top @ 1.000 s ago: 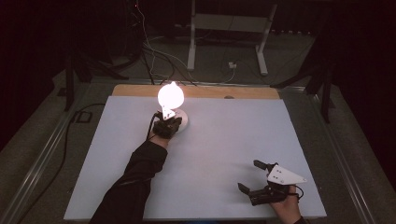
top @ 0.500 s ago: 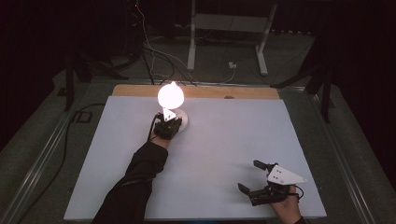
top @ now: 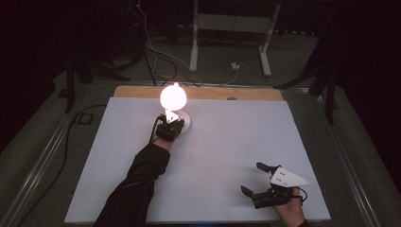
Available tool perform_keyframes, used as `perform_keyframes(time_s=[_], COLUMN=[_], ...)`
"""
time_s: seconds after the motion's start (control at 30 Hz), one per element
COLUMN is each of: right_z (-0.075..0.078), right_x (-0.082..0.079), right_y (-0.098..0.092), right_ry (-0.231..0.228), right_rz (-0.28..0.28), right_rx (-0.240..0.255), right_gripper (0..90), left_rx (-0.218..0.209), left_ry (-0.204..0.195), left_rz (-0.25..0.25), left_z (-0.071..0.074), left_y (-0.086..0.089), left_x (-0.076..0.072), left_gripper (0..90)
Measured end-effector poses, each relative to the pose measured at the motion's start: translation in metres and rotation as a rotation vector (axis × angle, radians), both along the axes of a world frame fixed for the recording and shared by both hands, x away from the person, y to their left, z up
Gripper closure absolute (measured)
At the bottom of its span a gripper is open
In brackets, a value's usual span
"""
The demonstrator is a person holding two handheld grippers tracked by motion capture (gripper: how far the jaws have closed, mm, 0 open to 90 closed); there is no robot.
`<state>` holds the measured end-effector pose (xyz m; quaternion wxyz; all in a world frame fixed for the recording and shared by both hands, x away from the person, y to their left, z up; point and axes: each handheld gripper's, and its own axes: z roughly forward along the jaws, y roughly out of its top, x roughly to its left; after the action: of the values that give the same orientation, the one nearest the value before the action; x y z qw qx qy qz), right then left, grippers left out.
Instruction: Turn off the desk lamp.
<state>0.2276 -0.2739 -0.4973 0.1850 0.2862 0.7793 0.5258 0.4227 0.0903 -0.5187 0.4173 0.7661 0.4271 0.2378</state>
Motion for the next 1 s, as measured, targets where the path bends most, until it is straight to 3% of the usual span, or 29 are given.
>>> perform_keyframes(time_s=[0.2, 0.4, 0.7, 0.8, 1.0], right_z=[0.000, 0.000, 0.000, 0.001, 0.000], right_x=[0.000, 0.000, 0.000, 0.000, 0.000], right_y=[0.000, -0.001, 0.000, -0.001, -0.001], right_ry=[0.003, 0.002, 0.000, -0.001, 0.001], right_rz=[0.002, -0.002, -0.001, -0.003, -0.001], right_rx=[-0.001, 0.004, 0.003, 0.004, 0.003], right_gripper=[0.0, 0.0, 0.0, 0.0, 0.0], left_rx=[0.016, -0.018, -0.019, -0.040, -0.032], left_ry=[0.002, 0.011, 0.002, 0.000, -0.004], left_rz=[-0.005, 0.000, -0.001, 0.000, -0.001], left_z=[0.001, 0.009, 0.015, 0.016, 0.015], left_y=[-0.001, 0.002, -0.003, -0.002, -0.001], left_x=[0.000, 0.000, -0.001, -0.001, -0.001], left_gripper=[90.0, 90.0, 90.0, 90.0, 90.0])
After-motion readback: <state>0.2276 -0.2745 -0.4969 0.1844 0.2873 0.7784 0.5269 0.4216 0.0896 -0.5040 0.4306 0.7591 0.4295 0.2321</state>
